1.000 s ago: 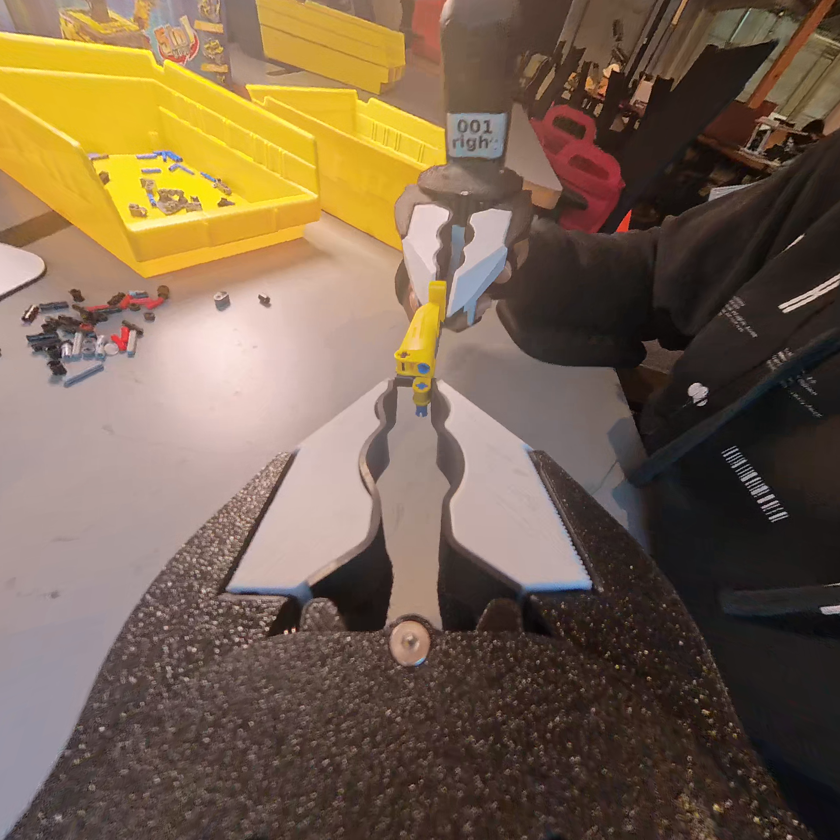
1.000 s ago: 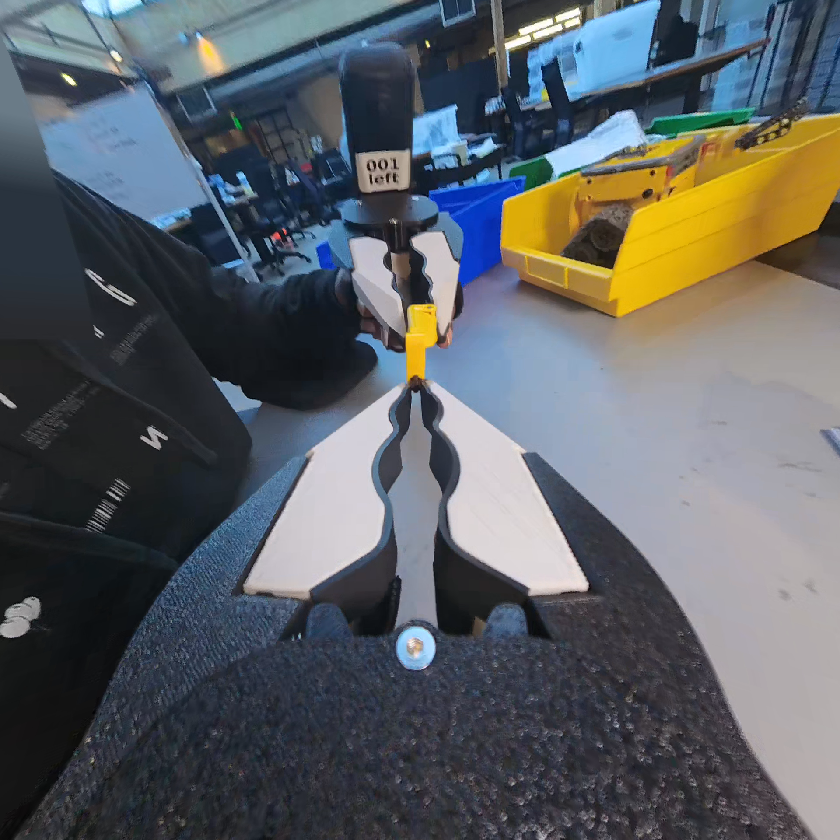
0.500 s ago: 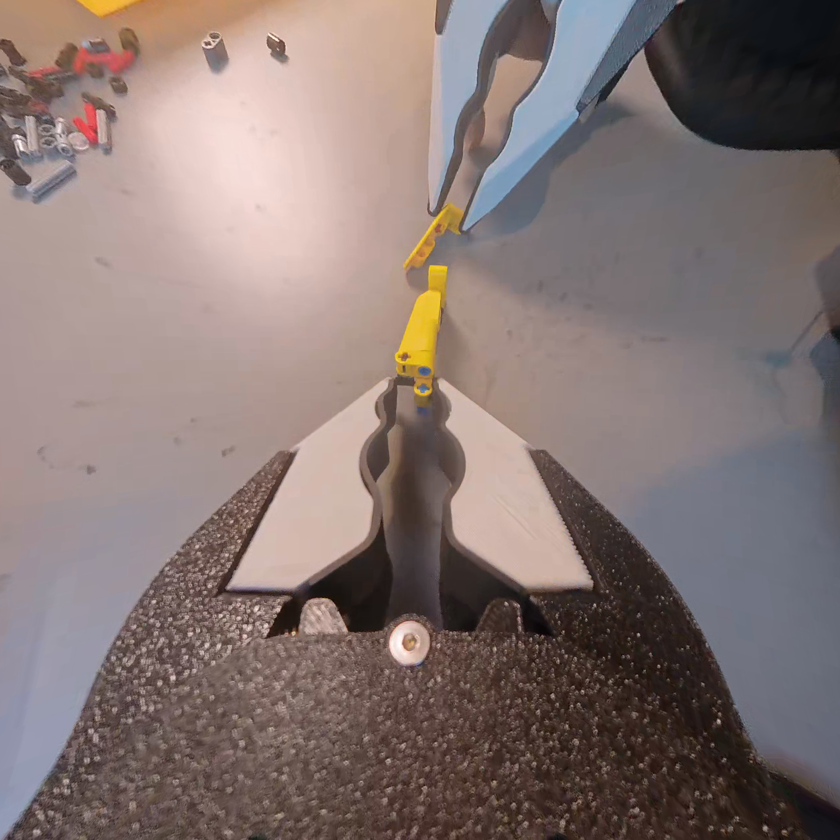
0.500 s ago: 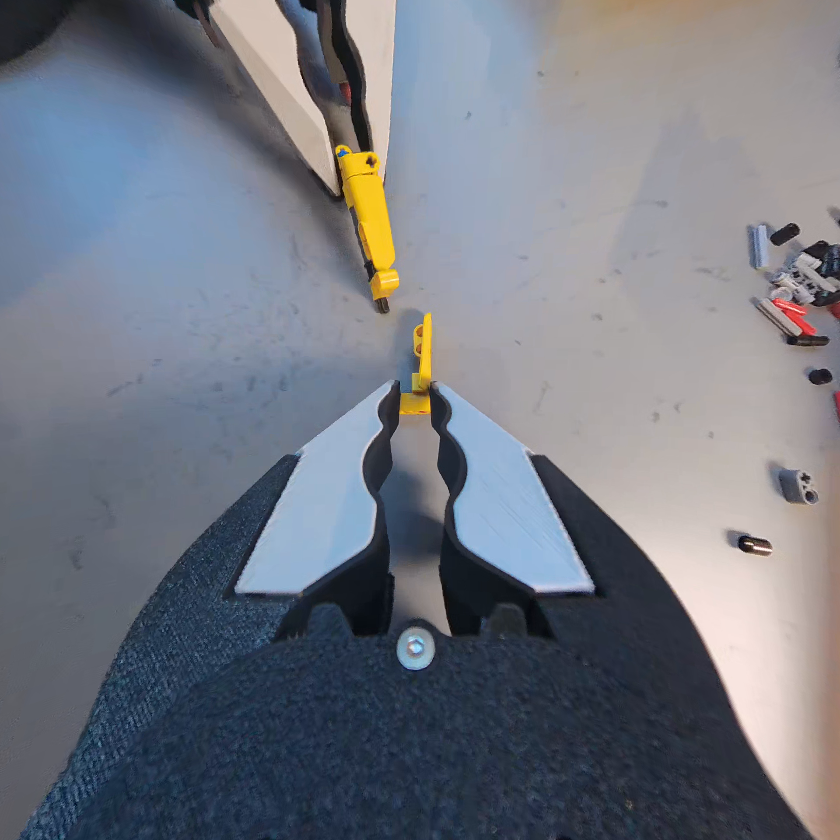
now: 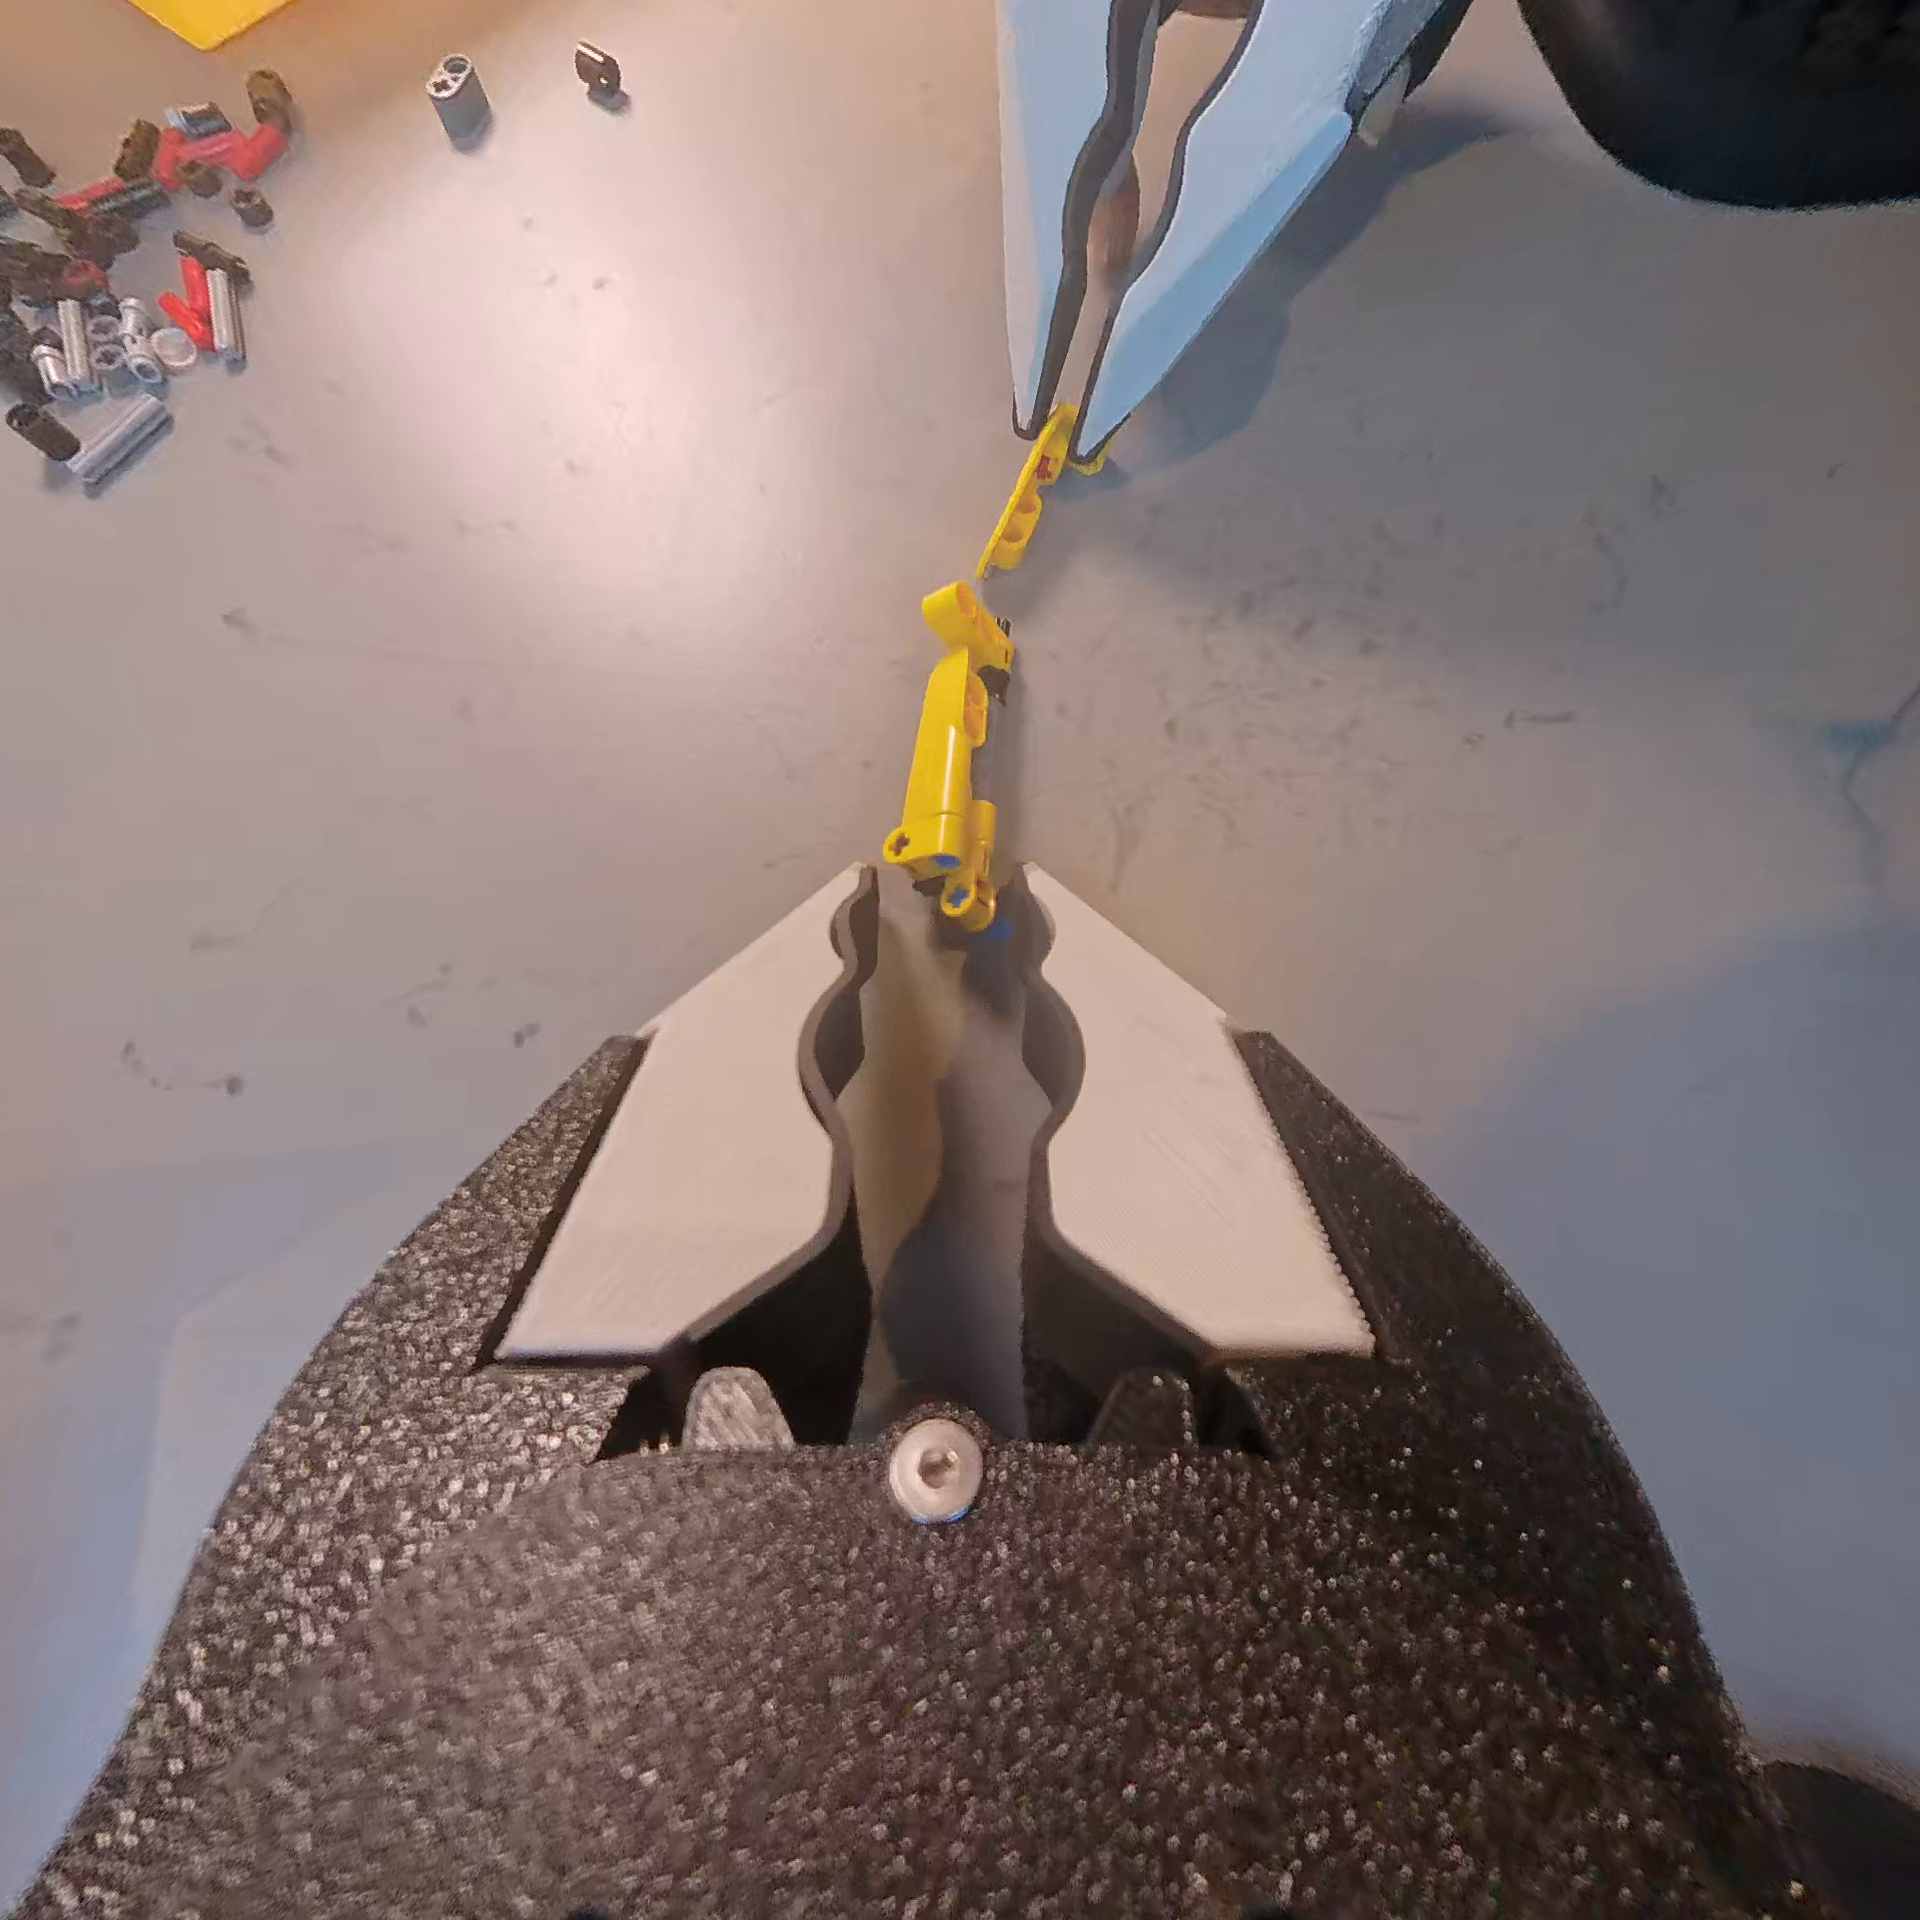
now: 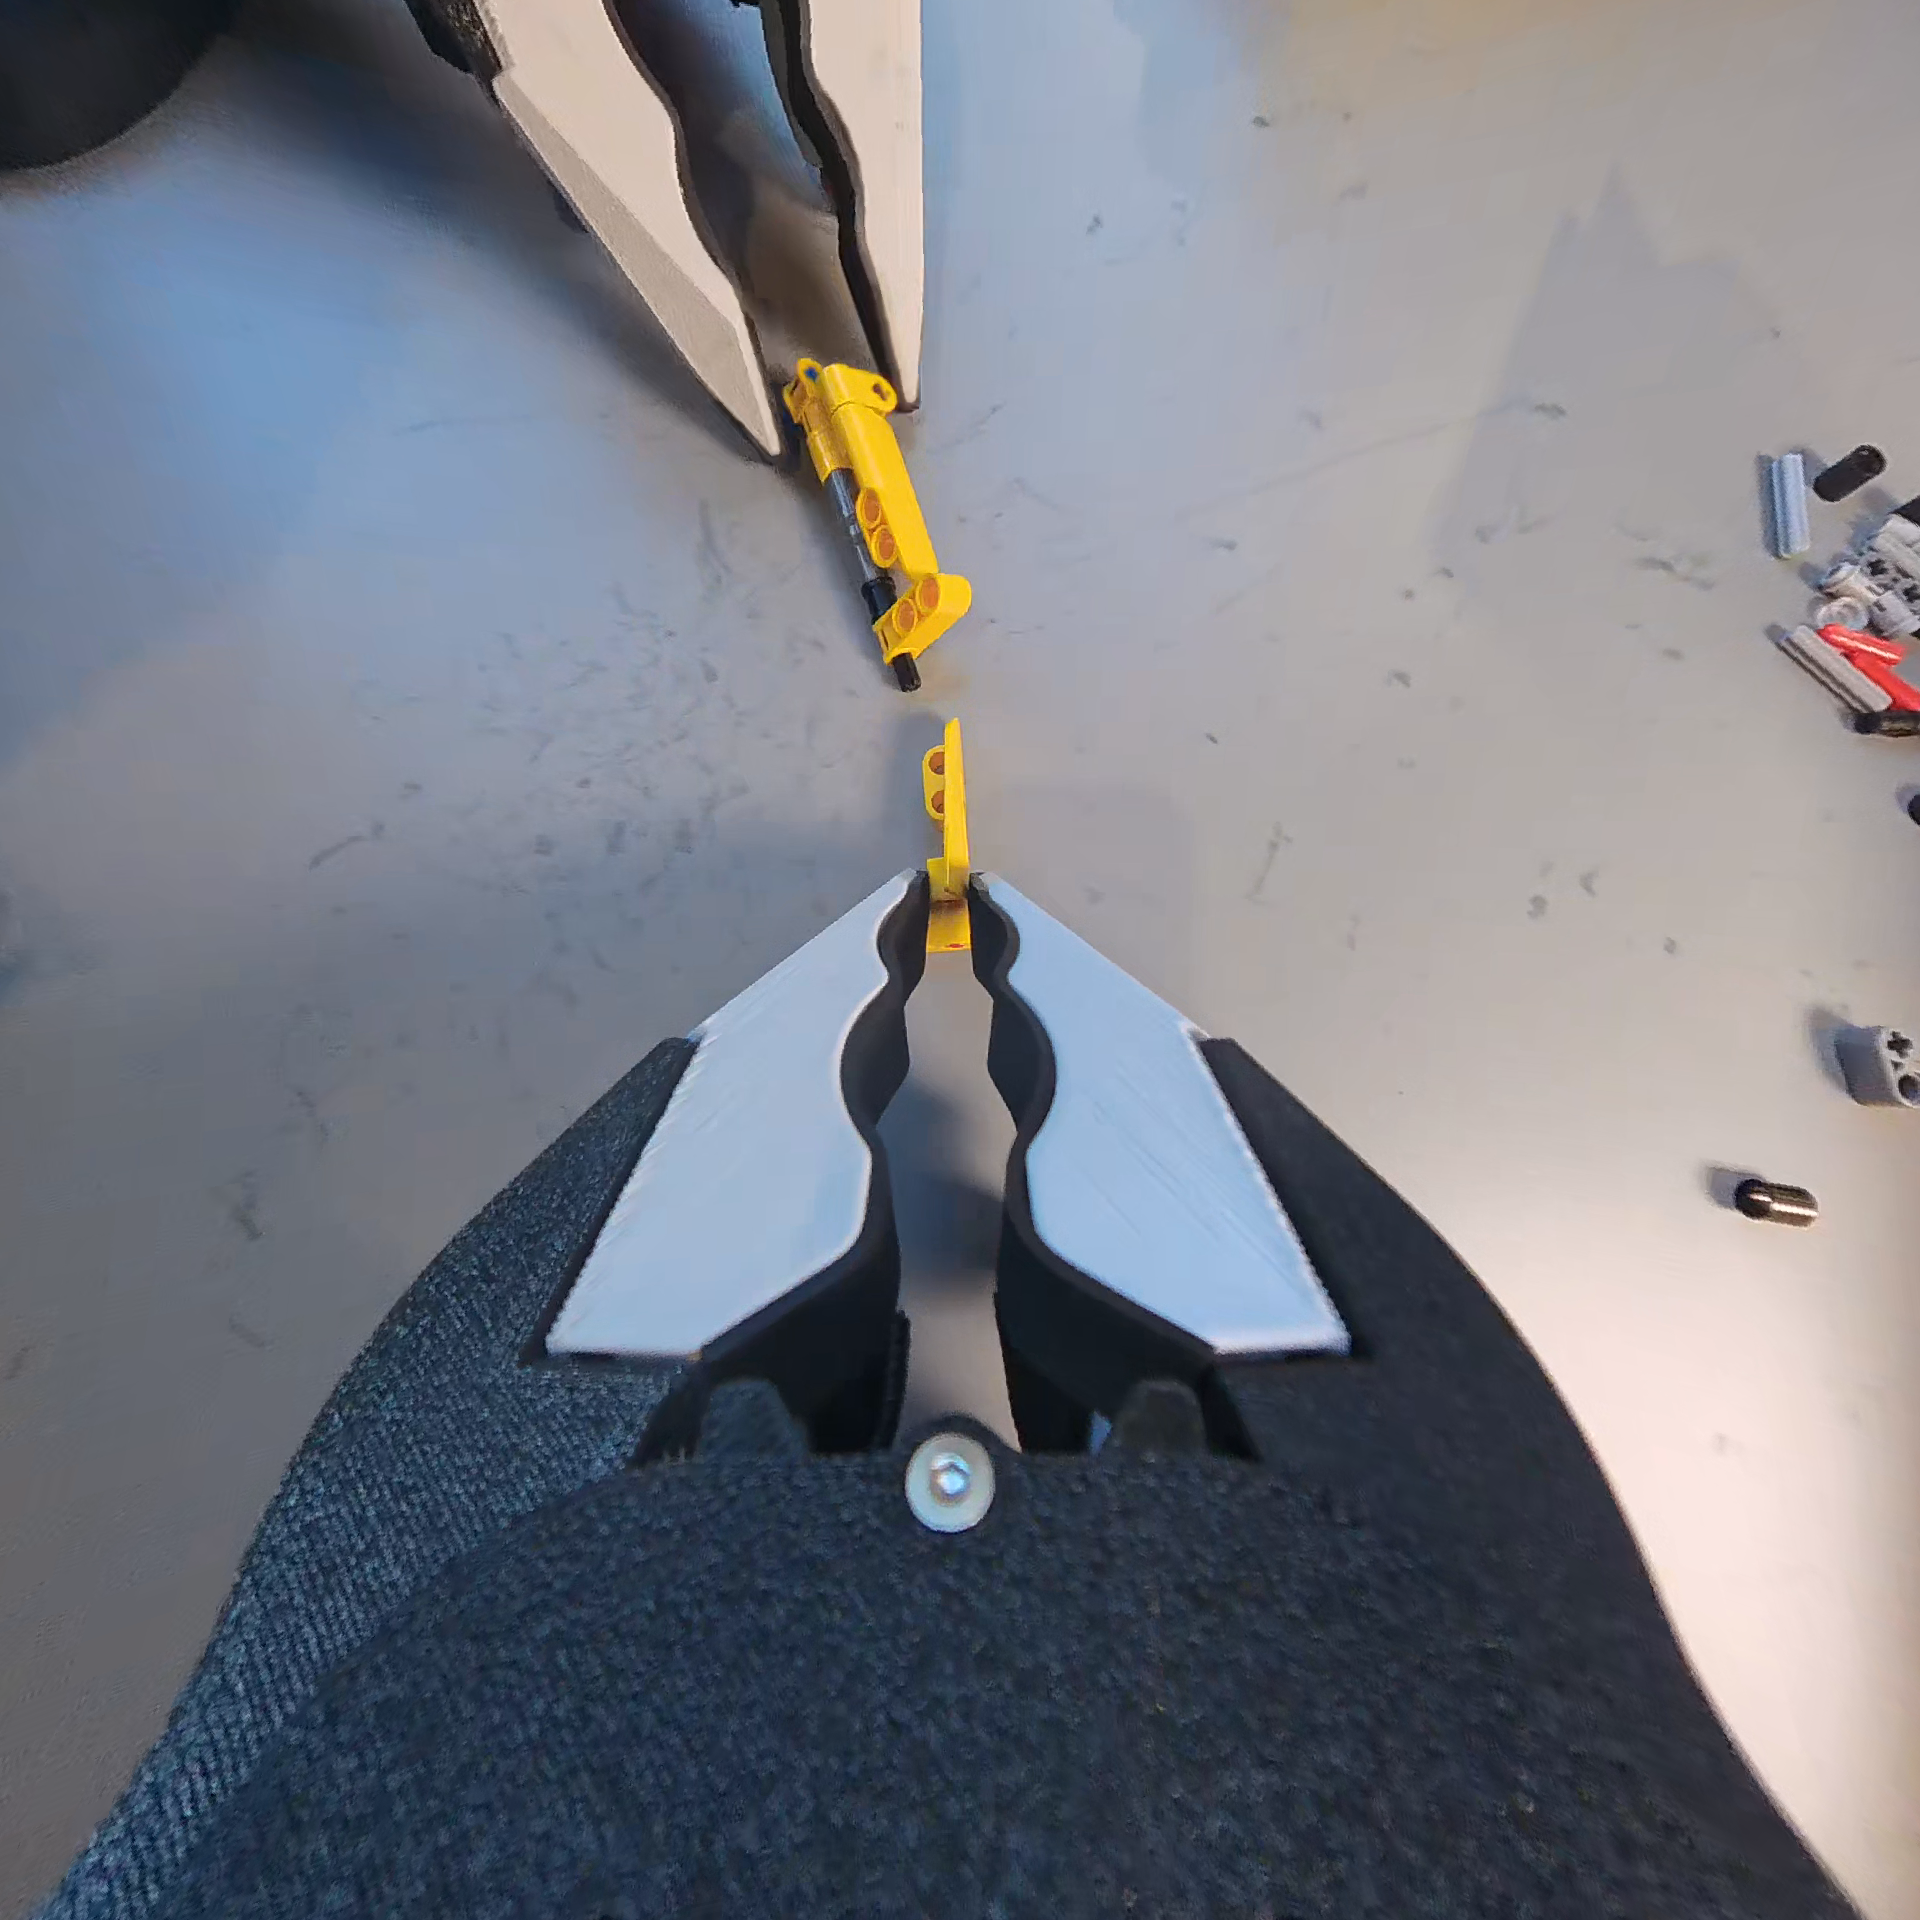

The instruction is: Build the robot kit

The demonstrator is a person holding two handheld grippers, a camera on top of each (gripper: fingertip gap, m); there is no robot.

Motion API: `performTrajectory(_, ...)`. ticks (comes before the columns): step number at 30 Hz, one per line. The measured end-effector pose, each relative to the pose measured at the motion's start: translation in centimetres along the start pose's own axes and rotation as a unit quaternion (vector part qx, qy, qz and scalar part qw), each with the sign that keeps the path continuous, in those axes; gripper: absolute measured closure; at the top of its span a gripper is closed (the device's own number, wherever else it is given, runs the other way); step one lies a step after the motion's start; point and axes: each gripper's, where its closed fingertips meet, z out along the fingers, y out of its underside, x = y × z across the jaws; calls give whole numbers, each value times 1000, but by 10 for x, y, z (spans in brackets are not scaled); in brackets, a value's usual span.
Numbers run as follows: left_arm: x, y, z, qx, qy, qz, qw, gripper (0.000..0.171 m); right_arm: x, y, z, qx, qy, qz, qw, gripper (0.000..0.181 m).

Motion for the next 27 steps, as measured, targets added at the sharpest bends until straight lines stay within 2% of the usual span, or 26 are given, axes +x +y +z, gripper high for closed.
performTrajectory(8, 2, -9, 8, 8, 15, -19, 1000, 146, 2, -4, 1, 13, -3, 11, 1000, 174)
performTrajectory(9, 2, -9, 11, 3, 9, -11, 1000, 151, 2, -5, 1, 14, -5, 15, 1000, 174)
performTrajectory(16, 16, -19, 16, 0, -46, 157, 987, 152, -6, -4, 3, -2, -34, 38, 999, 174)
performTrajectory(22, 21, -20, 21, -6, -65, 202, 977, 152, -15, -10, 11, -17, -39, 5, 999, 174)
performTrajectory(25, 21, -20, 21, -7, -70, 205, 976, 152, -15, -9, 10, -17, -45, -4, 999, 160)
performTrajectory(27, 21, -20, 21, -6, -72, 206, 976, 152, -13, -9, 2, -4, -52, -7, 999, 158)
